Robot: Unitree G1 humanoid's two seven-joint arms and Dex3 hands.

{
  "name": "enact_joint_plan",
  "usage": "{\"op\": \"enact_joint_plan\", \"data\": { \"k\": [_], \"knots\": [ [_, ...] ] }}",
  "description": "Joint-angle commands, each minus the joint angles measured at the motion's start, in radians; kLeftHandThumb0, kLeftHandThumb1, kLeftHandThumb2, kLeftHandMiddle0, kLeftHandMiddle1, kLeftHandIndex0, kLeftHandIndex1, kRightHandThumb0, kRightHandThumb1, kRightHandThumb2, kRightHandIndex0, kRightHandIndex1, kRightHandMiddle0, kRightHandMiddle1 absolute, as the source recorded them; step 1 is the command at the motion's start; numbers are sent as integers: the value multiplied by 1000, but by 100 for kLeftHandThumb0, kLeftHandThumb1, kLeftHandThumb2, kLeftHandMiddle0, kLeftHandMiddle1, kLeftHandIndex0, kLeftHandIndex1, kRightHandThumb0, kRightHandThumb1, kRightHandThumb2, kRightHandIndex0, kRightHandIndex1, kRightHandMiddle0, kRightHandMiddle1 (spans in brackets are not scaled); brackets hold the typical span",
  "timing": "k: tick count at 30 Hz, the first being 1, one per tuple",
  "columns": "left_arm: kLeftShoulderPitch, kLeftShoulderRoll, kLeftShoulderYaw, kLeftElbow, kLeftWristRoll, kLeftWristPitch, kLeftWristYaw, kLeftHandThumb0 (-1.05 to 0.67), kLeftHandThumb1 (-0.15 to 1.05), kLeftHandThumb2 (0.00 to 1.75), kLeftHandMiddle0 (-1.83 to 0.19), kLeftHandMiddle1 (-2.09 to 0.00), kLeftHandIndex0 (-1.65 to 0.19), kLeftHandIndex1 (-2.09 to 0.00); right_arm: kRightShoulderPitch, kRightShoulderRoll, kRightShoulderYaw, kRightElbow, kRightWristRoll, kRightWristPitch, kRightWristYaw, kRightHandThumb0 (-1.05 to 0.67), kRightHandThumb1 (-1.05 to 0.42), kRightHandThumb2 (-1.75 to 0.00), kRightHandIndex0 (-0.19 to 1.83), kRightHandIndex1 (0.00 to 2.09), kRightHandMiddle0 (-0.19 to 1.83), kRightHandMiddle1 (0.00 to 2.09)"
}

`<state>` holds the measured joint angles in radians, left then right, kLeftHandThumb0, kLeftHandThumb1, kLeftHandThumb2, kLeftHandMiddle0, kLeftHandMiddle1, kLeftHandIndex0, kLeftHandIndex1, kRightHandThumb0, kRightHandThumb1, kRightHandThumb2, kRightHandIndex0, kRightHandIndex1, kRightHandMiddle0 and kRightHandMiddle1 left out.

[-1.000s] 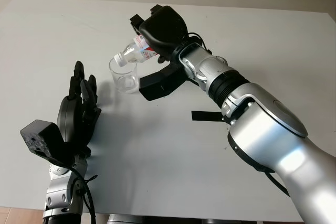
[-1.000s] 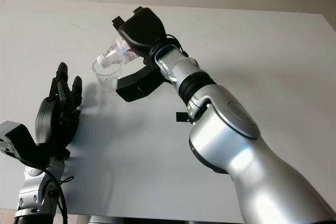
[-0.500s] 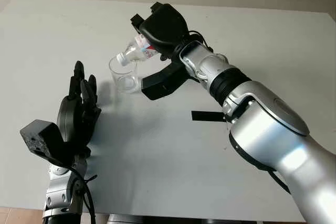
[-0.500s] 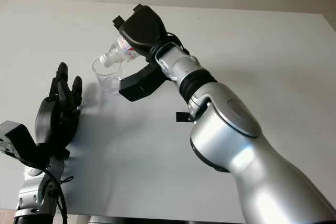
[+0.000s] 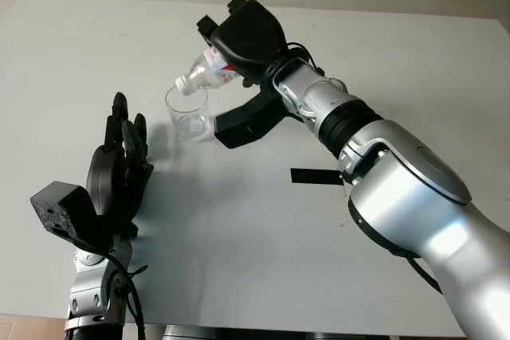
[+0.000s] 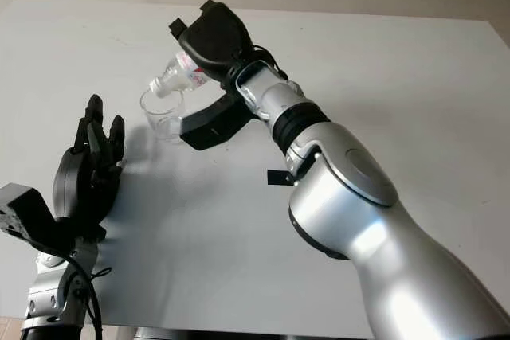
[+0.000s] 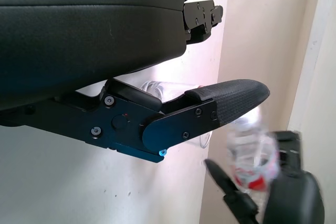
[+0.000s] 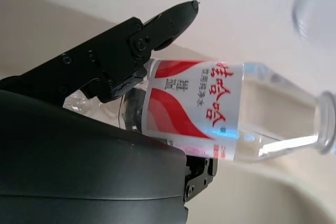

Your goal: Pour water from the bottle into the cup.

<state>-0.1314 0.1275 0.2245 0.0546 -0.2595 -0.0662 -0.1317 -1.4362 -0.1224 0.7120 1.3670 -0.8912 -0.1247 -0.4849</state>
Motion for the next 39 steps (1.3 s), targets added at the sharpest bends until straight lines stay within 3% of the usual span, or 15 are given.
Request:
{"op": "enact_joint_plan", "data": {
  "k": [1, 3, 4, 6, 9, 12, 13, 14, 16, 21, 25, 28, 32, 39],
  "knots": [
    [-6, 2, 4, 0, 3, 3, 3, -81, 105, 75, 4, -6, 11, -5, -2, -24, -71, -17, 64, -14, -18, -36, -97, -5, 65, 209, 22, 164],
    [-5, 2, 6, 2, -2, 3, 0, -81, 105, 75, 4, -5, 11, -5, 7, -27, -133, -19, 128, -31, -16, -29, -102, -6, 64, 209, 13, 181],
    [-5, 3, 7, 3, -4, 2, -3, -81, 105, 75, 4, -5, 11, -5, 9, -28, -152, -19, 147, -36, -14, -24, -103, -9, 79, 209, 15, 198],
    [-4, 5, 8, 3, -3, 1, -4, -81, 105, 75, 4, -5, 11, -5, 13, -31, -197, -20, 194, -46, 9, -21, -104, -14, 96, 209, 25, 206],
    [-2, 9, 11, 2, -4, 2, -7, -81, 105, 75, 4, -5, 11, -5, 25, -32, -319, -28, 321, -49, 72, -19, -97, -36, 127, 209, 88, 209],
    [-3, 12, 15, 6, -9, 4, -13, -81, 105, 75, 4, -5, 11, -5, 37, -29, -403, -38, 411, -46, 115, -19, -89, -45, 128, 209, 107, 209],
    [-5, 13, 17, 9, -11, 3, -18, -80, 105, 74, 4, -6, 10, -6, 49, -28, -439, -44, 449, -51, 133, -17, -81, -57, 135, 209, 123, 209],
    [-7, 14, 18, 14, -14, 3, -22, -80, 105, 74, 4, -5, 10, -6, 63, -28, -470, -50, 482, -54, 146, -17, -81, -58, 131, 209, 131, 209],
    [-11, 15, 20, 22, -17, 1, -29, -81, 105, 74, 4, -5, 10, -6, 86, -28, -513, -62, 529, -64, 166, -18, -87, -48, 123, 209, 131, 209],
    [-25, 13, 20, 45, -23, -5, -49, -80, 105, 75, 5, -5, 11, -5, 174, -16, -628, -116, 658, -118, 209, -18, -89, -43, 121, 209, 129, 209],
    [-28, 6, 13, 47, -17, 0, -47, -81, 105, 75, 4, -5, 10, -6, 258, -16, -708, -189, 770, -135, 326, -19, -102, -28, 123, 209, 123, 209],
    [-27, 6, 10, 46, -15, 1, -47, -81, 105, 75, 5, -5, 11, -5, 323, -9, -788, -266, 891, -98, 457, -20, -104, -27, 125, 209, 119, 209],
    [-24, 9, 11, 48, -20, 0, -53, -81, 105, 75, 6, -5, 12, -5, 452, -20, -832, -433, 987, -34, 585, -18, -105, -25, 128, 209, 115, 209],
    [-19, 6, 12, 42, -21, 9, -54, -80, 105, 77, 6, -5, 12, -5, 706, -48, -832, -852, 1049, 154, 700, -18, -105, -24, 121, 209, 86, 209]
  ]
}}
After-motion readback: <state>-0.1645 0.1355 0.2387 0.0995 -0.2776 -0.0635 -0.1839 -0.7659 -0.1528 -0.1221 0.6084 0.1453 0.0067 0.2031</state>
